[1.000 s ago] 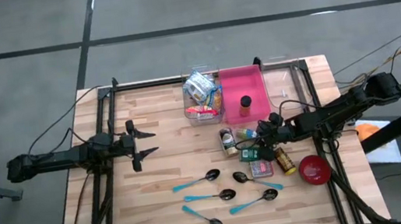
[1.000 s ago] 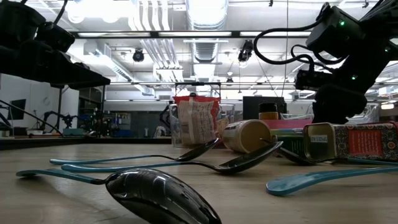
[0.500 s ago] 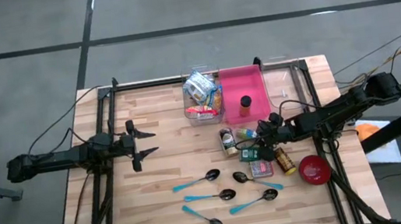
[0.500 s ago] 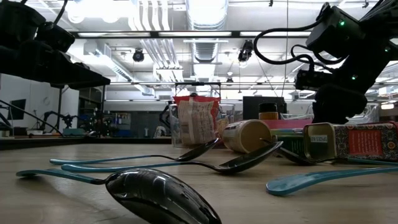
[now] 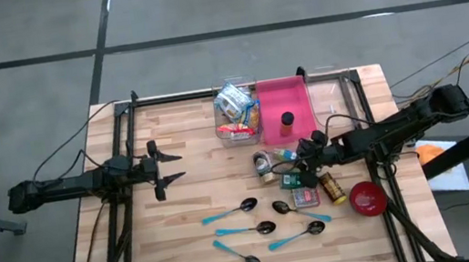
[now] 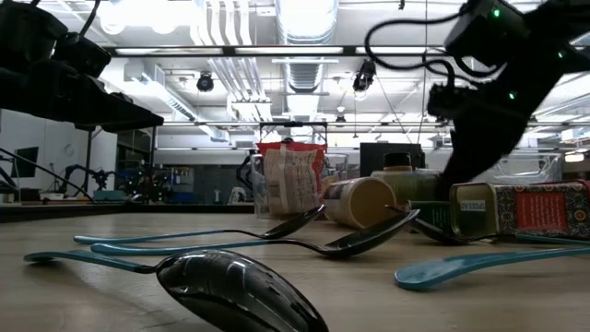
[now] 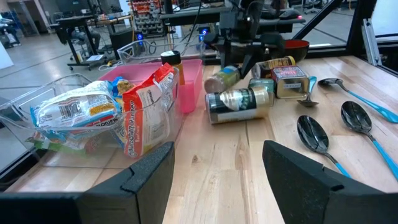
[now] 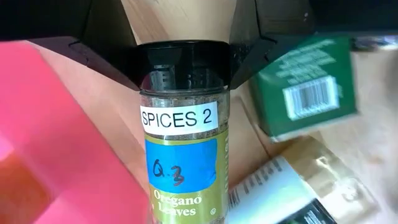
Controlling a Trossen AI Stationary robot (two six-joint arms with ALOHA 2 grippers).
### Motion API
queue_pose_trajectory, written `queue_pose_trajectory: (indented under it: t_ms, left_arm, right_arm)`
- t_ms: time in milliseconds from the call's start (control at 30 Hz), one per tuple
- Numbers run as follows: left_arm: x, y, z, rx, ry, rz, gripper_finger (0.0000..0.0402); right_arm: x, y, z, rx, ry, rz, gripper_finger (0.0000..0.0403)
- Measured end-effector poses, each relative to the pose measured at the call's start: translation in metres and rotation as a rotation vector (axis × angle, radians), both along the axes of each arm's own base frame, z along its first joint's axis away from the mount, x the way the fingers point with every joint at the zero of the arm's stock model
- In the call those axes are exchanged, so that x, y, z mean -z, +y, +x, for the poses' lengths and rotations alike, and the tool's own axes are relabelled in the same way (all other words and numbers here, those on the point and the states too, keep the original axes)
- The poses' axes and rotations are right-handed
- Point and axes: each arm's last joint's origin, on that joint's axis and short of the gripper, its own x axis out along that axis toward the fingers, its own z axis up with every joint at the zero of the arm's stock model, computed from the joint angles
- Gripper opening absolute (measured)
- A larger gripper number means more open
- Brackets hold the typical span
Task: Pick & Place Food Item
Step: Put the green spice bottle into the pink bin
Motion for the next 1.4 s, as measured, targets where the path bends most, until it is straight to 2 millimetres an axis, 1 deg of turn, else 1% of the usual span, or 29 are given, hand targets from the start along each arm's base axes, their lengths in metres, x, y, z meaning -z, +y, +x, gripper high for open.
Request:
queue_pose_trajectory:
  t_ms: [267, 433, 600, 733, 900, 1033, 1233, 1333, 1400]
  left_arm:
    - [0.0, 0.0, 0.0, 0.0, 0.0, 0.0, 0.0244]
    - [0.0, 0.0, 0.0, 0.0, 0.0, -0.001, 0.0244]
    - [0.0, 0.0, 0.0, -0.001, 0.0, -0.003, 0.0244]
    - [0.0, 0.0, 0.0, -0.001, 0.001, -0.003, 0.0244]
    - [0.001, 0.0, 0.0, -0.001, 0.007, -0.003, 0.0244]
    - [0.001, 0.0, 0.0, -0.001, 0.006, -0.003, 0.0244]
    - [0.001, 0.0, 0.0, -0.001, 0.007, -0.003, 0.0244]
    - [0.001, 0.0, 0.0, -0.001, 0.006, -0.003, 0.0244]
    - [0.001, 0.0, 0.0, -0.001, 0.006, -0.002, 0.0244]
  right_arm:
    - [-0.037, 0.002, 0.014, 0.0, 0.012, -0.009, 0.0207]
    - [-0.063, 0.001, 0.021, 0.036, 0.005, -0.067, 0.0207]
    - [-0.092, -0.002, 0.02, 0.091, -0.022, -0.147, 0.0207]
    - [-0.113, -0.011, 0.015, 0.158, -0.044, -0.198, 0.0207]
    - [-0.131, -0.037, 0.006, 0.268, -0.08, -0.228, 0.0207]
    - [-0.135, -0.066, 0.001, 0.345, -0.084, -0.223, 0.0207]
    - [-0.124, -0.116, 0.0, 0.41, -0.067, -0.136, 0.0207]
    - [-0.115, -0.137, 0.003, 0.453, -0.062, -0.101, 0.0207]
    - [-0.107, -0.147, 0.004, 0.478, -0.035, -0.082, 0.0207]
